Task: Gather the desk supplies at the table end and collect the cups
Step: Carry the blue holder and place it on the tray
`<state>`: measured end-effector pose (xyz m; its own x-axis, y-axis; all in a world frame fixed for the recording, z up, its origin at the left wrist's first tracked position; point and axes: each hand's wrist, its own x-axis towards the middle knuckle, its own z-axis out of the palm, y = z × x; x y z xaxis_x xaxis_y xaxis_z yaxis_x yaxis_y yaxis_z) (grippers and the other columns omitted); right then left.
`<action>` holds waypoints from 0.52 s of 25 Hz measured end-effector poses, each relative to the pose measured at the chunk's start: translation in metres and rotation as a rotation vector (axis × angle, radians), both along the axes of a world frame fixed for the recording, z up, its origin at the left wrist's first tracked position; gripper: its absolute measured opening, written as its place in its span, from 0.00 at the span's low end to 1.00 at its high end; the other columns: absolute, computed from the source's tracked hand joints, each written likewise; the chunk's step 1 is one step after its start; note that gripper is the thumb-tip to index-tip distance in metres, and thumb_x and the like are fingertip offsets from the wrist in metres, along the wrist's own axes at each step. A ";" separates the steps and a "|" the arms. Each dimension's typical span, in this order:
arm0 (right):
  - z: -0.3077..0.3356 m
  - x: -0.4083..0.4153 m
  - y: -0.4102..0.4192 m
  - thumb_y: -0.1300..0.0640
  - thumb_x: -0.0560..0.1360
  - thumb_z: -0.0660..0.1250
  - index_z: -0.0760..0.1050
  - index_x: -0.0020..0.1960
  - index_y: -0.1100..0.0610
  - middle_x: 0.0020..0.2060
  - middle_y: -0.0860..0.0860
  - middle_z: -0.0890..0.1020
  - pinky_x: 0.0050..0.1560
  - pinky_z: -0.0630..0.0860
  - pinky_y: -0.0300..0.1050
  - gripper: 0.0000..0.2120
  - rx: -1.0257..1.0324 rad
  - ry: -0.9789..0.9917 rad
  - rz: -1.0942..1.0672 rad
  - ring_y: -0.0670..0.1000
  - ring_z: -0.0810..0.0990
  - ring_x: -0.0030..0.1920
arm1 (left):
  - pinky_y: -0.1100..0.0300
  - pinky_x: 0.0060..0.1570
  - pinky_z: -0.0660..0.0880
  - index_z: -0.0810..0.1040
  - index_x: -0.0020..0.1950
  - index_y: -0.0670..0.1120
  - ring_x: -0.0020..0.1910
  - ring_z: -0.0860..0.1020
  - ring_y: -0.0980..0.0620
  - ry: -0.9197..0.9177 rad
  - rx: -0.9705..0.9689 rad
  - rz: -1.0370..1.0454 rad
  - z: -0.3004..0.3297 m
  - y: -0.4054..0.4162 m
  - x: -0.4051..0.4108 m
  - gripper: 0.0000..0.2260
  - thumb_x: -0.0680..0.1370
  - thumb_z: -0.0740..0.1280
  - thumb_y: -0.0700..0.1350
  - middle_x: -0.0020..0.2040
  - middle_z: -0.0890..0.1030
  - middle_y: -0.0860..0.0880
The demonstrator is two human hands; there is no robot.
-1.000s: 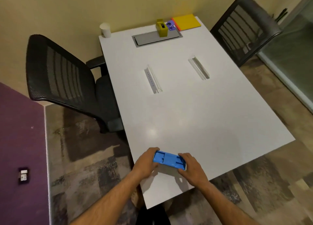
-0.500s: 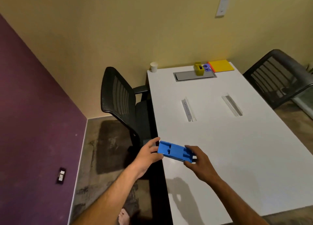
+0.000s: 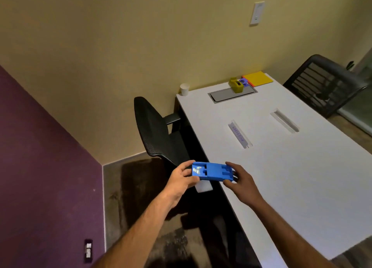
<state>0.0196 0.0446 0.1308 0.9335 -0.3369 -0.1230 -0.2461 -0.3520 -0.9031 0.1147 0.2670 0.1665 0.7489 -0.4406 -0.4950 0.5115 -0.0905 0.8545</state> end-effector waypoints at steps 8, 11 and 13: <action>0.021 0.061 0.035 0.61 0.72 0.73 0.72 0.68 0.50 0.62 0.45 0.78 0.59 0.78 0.44 0.27 0.000 -0.016 -0.104 0.47 0.79 0.60 | 0.53 0.60 0.80 0.71 0.73 0.52 0.56 0.84 0.49 -0.041 -0.012 -0.035 0.020 0.024 0.077 0.27 0.77 0.68 0.32 0.58 0.84 0.49; 0.018 0.089 0.033 0.57 0.71 0.74 0.73 0.68 0.49 0.61 0.44 0.79 0.54 0.78 0.43 0.27 -0.051 0.010 -0.128 0.46 0.79 0.57 | 0.53 0.62 0.78 0.69 0.75 0.51 0.57 0.83 0.51 -0.038 0.014 -0.030 0.020 0.018 0.108 0.27 0.79 0.66 0.33 0.58 0.84 0.51; 0.015 0.111 0.027 0.57 0.71 0.75 0.73 0.68 0.49 0.61 0.44 0.79 0.50 0.77 0.39 0.27 -0.065 0.008 -0.139 0.45 0.79 0.55 | 0.52 0.63 0.78 0.69 0.75 0.52 0.57 0.83 0.52 -0.059 0.031 -0.041 0.019 0.007 0.135 0.26 0.80 0.66 0.34 0.58 0.84 0.52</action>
